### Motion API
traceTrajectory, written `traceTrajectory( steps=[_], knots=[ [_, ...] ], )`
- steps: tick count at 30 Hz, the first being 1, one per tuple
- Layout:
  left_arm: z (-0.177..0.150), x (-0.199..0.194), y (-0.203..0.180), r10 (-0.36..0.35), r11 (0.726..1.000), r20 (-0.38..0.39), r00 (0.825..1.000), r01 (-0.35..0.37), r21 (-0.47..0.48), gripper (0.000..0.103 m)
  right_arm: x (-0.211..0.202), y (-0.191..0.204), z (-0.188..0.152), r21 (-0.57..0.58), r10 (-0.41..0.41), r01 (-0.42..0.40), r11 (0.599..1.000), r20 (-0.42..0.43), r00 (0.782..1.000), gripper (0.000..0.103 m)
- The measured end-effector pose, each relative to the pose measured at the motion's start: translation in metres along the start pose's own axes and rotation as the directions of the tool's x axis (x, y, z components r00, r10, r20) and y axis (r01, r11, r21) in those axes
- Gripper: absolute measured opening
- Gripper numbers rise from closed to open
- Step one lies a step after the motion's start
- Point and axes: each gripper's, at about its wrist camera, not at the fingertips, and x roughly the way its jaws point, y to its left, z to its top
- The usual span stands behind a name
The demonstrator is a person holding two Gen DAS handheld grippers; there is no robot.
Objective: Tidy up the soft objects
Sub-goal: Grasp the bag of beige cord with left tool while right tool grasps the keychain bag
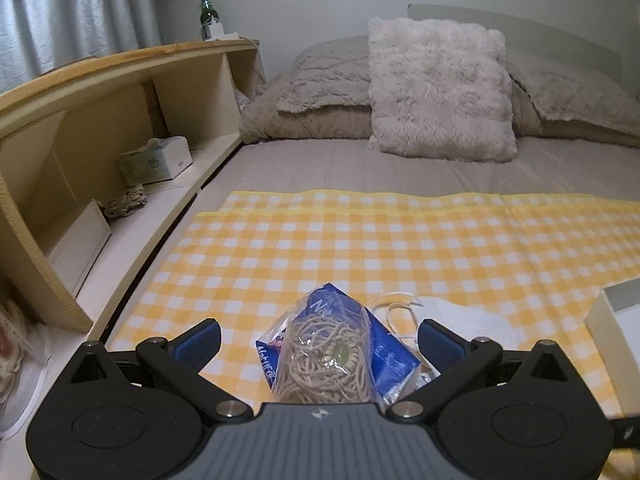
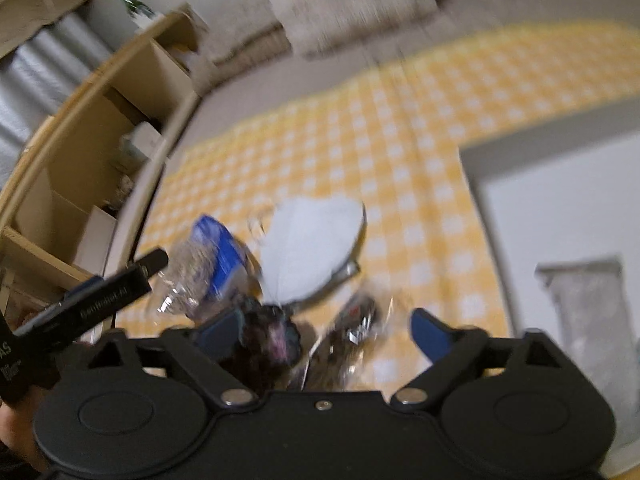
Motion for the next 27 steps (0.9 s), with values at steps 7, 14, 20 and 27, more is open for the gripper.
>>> traceTrajectory(
  steps=[7, 14, 20, 27],
  knots=[
    [0.001, 0.027, -0.004, -0.005, 0.998, -0.037, 0.999, 0.007, 0.056, 0.102, 0.045, -0.013, -0.013, 0.179, 0.025, 0.003, 0.984, -0.150, 0.988, 0.071],
    [0.000, 0.045, -0.004, 0.010, 0.999, -0.076, 0.997, -0.006, 0.049, 0.102, 0.072, -0.015, -0.021, 0.221, 0.011, 0.030, 0.975, -0.179, 0.984, 0.069],
    [-0.006, 0.059, -0.001, 0.035, 0.998, -0.120, 0.992, -0.030, 0.047, 0.102, 0.081, 0.005, -0.017, -0.015, -0.017, 0.014, 1.000, -0.194, 0.981, 0.065],
    [-0.010, 0.065, 0.003, 0.008, 1.000, -0.184, 0.983, -0.003, 0.027, 0.085, 0.081, 0.013, -0.016, -0.202, -0.072, 0.025, 0.979, -0.227, 0.971, 0.045]
  ],
)
